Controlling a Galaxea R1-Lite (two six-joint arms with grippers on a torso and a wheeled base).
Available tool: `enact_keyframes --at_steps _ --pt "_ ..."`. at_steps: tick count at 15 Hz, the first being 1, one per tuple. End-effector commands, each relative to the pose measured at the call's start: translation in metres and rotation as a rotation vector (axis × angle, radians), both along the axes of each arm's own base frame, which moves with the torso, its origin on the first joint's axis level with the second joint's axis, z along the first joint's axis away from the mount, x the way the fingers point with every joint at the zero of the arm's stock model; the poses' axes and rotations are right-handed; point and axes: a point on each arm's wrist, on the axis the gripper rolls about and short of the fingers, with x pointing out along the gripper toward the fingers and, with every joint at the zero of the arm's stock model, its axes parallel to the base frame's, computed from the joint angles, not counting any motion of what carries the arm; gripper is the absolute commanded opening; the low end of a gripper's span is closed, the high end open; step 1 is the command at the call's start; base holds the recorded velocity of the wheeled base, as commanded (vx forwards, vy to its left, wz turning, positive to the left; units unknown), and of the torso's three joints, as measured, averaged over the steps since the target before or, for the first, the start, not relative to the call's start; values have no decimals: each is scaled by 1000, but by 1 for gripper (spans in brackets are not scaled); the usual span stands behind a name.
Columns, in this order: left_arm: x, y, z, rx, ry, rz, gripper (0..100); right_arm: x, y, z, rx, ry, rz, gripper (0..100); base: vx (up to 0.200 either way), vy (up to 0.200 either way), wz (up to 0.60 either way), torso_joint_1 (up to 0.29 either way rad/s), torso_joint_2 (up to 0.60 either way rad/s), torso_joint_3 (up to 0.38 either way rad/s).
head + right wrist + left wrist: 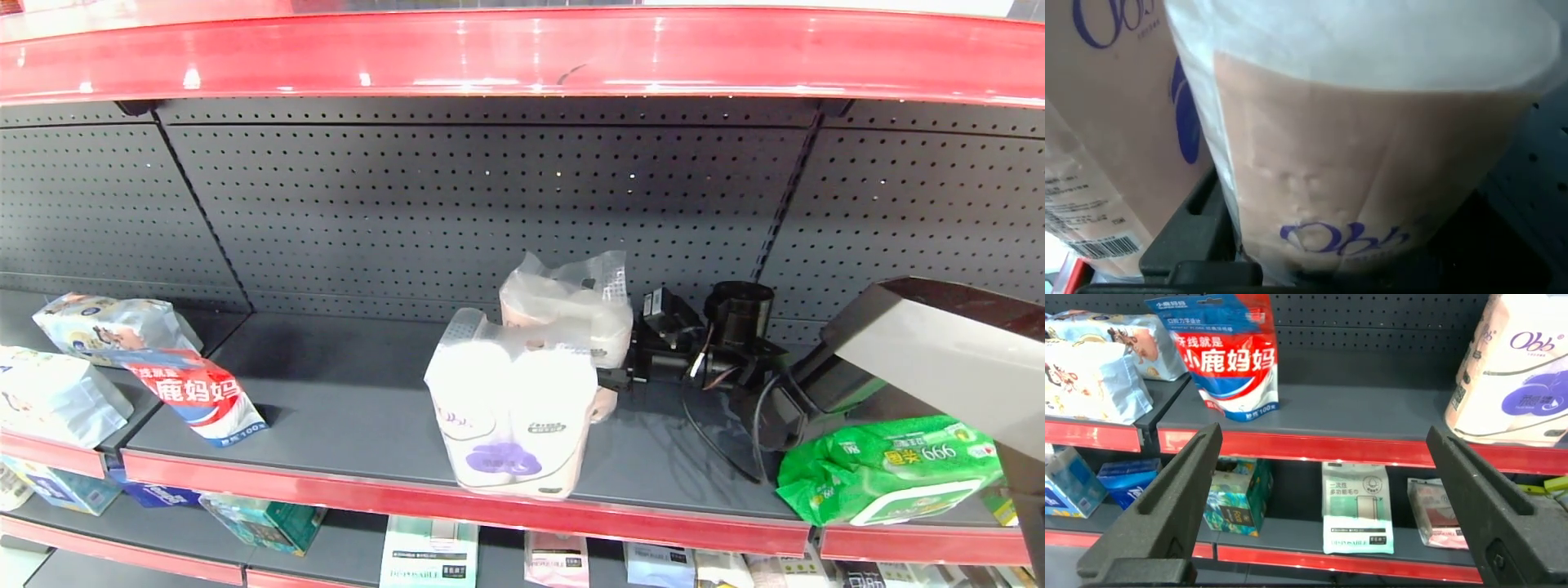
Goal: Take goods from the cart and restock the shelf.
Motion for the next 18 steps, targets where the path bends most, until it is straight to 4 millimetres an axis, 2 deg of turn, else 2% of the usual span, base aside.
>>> enact_keyframes --at_steps 1,4,9,18 --pt "0 0 0 0 1 0 100 0 3 -1 0 -2 3 0 0 0 0 0 0 0" --pt "0 0 0 0 1 0 100 -1 5 -3 -2 3 7 0 0 0 0 0 0 0" --pt "0 0 0 0 1 0 100 1 21 0 11 -19 47 0 0 0 0 0 0 0" --pt "0 0 0 0 1 0 100 6 9 -3 22 12 95 0 0 0 0 0 0 0"
